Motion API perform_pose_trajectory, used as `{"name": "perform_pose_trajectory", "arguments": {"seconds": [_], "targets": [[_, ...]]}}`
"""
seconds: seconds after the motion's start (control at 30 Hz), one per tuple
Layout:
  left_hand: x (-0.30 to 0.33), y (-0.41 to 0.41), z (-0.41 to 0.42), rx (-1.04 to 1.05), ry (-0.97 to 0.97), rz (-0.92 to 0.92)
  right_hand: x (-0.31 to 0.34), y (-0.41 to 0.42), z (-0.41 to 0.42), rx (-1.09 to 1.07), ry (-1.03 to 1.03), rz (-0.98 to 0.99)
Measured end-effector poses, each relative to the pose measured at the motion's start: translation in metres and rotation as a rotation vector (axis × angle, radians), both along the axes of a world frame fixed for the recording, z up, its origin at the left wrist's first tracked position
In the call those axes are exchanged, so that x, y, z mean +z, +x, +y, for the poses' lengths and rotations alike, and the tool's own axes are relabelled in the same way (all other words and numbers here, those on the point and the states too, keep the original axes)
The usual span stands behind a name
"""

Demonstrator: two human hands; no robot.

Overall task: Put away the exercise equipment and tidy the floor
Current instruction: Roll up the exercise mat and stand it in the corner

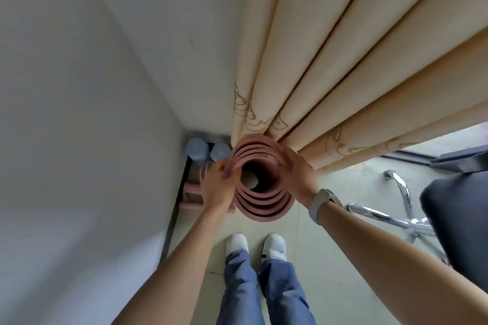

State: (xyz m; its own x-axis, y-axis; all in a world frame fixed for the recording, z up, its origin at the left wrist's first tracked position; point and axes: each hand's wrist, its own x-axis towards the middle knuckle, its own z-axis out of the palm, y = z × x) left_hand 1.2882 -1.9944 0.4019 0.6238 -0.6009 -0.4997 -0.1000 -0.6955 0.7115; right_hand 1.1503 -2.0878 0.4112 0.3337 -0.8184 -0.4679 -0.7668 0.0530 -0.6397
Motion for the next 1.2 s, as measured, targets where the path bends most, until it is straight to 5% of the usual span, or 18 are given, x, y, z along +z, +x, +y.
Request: {"name": "perform_pose_trajectory", "arguments": {"seconds": [0.27, 0.53, 0.73, 0.97, 1.2], "targets": [[-0.031, 0.003, -0.044, 0.169, -0.024, 0.322, -0.028, 0.0, 0.018, -0.295, 0.092, -0.086], [-0.04, 0.005, -0.075, 0.28, -0.122, 0.386, -0.04, 0.001, -0.013, -0.268, 0.052, -0.128], [-0.049, 0.01, -0.064, 0.061, -0.034, 0.296, -0.04, -0.009, 0.0, -0.215, 0.102, -0.095], [-0.053, 0.02, -0.065, 0.076, 0.047, 0.441, -0.04, 0.01, -0.004, -0.446, 0.314, -0.349], [-0.043, 0.011, -0.069, 0.124, -0.117, 0.375, -0.035, 0.007, -0.008, -0.409, 0.122, -0.38]]}}
